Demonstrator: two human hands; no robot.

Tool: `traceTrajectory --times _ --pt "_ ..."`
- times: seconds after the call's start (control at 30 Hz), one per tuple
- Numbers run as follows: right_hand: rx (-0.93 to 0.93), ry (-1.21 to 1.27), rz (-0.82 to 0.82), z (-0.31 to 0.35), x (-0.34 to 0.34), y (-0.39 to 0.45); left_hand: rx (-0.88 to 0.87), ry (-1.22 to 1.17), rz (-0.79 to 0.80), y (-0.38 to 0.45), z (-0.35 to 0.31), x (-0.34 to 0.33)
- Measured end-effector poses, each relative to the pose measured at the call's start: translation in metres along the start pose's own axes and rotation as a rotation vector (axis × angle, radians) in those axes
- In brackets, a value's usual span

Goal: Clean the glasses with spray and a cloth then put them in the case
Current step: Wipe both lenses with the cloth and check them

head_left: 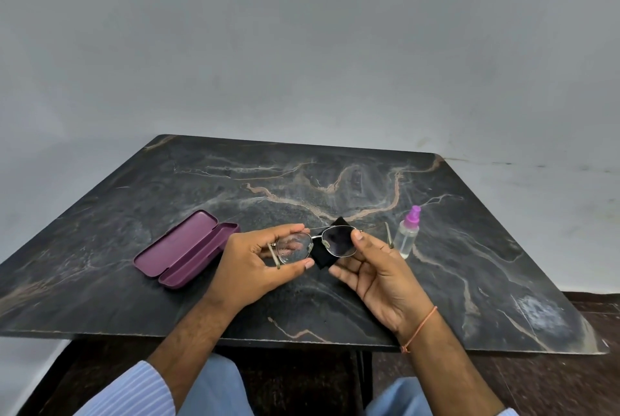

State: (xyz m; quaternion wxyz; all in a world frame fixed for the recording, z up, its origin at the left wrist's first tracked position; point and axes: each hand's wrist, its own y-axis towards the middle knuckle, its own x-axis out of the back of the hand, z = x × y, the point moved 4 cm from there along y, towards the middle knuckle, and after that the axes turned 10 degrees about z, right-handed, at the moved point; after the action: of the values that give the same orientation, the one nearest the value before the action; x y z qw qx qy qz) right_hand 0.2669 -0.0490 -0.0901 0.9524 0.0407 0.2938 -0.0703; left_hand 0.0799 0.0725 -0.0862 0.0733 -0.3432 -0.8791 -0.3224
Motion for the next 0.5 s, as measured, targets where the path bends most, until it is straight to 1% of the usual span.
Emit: traceTrajectory --times 0.07,0.13,0.3,0.43,0.5 --pt "-0.039 -0.004 0.033 -0.0005 -0.0013 -0.0004 0.018 -0.011 0.006 -0.0001 0.0013 -0.0001" --pt "-0.032 -0.023 0.034 -0.0005 -0.0025 0.0002 0.028 -0.009 -0.002 -0.0001 0.0015 0.0007" --pt "0.087 -0.04 -0.077 0.001 0.0008 -0.0011 0.032 -0.004 -0.018 0.0006 0.0008 -0.0006" --pt "0.056 -0.029 -0.015 -0.0002 -0.0009 -0.0044 0.057 -0.013 -0.062 0.001 0.0047 0.0014" --pt "0.037 -0.054 -0.014 -0.0015 -0.0029 -0.0045 0.059 -0.023 -0.077 0.0008 0.0056 0.0021"
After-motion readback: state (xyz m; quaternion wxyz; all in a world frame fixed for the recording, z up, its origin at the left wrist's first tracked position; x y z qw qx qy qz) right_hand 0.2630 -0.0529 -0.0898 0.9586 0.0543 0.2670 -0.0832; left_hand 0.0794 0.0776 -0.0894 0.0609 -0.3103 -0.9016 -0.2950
